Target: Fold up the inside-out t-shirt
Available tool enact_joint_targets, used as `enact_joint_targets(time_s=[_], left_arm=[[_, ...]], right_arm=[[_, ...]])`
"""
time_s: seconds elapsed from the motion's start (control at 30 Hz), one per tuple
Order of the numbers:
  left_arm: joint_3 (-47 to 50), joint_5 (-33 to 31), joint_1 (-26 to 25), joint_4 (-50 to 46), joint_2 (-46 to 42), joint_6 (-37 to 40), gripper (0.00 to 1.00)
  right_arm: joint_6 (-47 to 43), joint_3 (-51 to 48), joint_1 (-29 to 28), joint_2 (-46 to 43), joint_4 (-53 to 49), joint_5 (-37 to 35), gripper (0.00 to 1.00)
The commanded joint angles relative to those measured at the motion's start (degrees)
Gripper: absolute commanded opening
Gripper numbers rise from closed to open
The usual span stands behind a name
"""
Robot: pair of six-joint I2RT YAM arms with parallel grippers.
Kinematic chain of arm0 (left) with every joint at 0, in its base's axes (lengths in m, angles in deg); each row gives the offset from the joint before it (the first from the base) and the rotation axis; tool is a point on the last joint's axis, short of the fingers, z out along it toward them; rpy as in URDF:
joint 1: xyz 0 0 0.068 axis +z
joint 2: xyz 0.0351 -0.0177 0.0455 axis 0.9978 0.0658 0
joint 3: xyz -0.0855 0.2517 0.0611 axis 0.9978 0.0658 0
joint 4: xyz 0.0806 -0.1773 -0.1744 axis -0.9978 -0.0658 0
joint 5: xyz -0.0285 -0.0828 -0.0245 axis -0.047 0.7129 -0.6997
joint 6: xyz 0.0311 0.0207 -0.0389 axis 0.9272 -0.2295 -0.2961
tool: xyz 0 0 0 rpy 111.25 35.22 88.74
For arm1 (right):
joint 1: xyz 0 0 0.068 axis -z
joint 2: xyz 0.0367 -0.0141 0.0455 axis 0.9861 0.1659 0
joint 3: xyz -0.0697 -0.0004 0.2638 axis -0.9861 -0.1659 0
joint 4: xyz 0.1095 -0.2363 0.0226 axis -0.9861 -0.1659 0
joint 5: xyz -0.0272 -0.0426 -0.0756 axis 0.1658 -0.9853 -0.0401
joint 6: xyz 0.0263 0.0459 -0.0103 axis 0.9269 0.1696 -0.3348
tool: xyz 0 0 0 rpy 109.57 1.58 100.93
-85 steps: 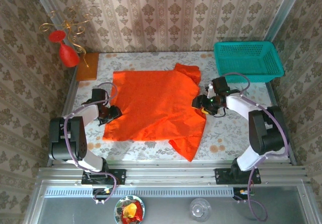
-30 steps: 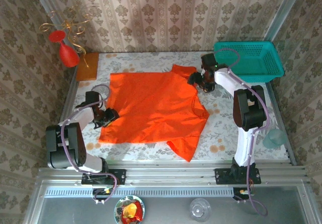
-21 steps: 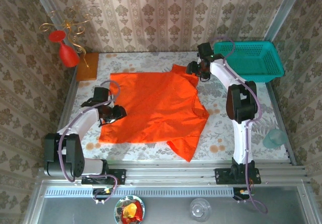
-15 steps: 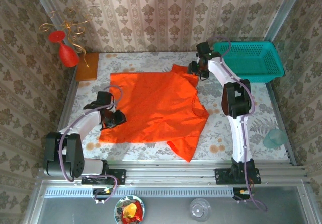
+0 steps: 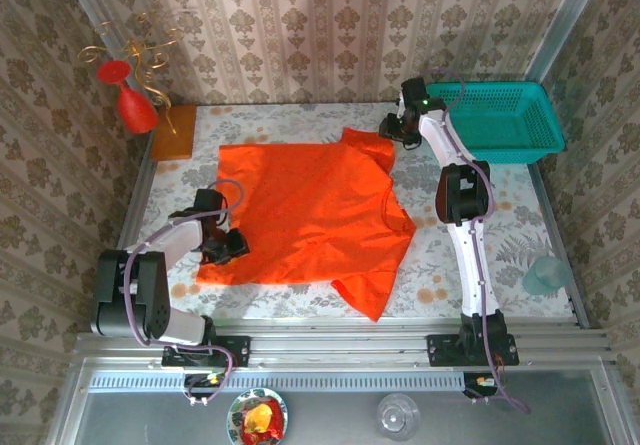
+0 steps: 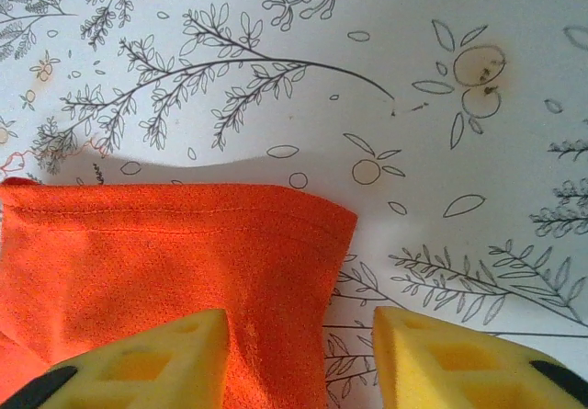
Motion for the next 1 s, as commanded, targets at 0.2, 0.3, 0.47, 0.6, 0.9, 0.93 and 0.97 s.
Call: enact_joint_targets(time_s=[0.2,0.3,0.47,0.6,0.9,0.93,0.97], left_arm=[[1.1,-1.1,1.3,-0.4,2.2,0.6,0.27],[1.7,-0.6,1.8,0.2,2.4,0.4,0.26],[2.8,-0.6,2.5,1.1,1.8,-0.3,0.26],[3.0,-0.5,2.6,1.3,1.9,-0.2,0.26],[2.8,-0.3,2.5,1.0,2.1,-0.2,0.25],[2.7,0.0,2.5,1.1,2.0,-0.1,0.26],[2.5,0.5,2.5,1.1,1.9,0.0,0.26]], right_arm=[[2.7,1.1,0.1,-1.1,0.9,2.4,0.13],[3.2,1.2,0.5,-3.7,1.8,0.7,0.00],[0.6,1.3,0.8,-8.5,3.6,-2.5,0.00],[0.3,1.6,1.7,-8.4,7.2,-1.6,0.00],[-1.2,8.2,2.4,-2.7,9.8,-5.0,0.00],[-1.4,8.4,2.5,-2.6,10.1,-6.4,0.00],[-1.5,8.6,2.5,-2.6,10.2,-7.7,0.04]])
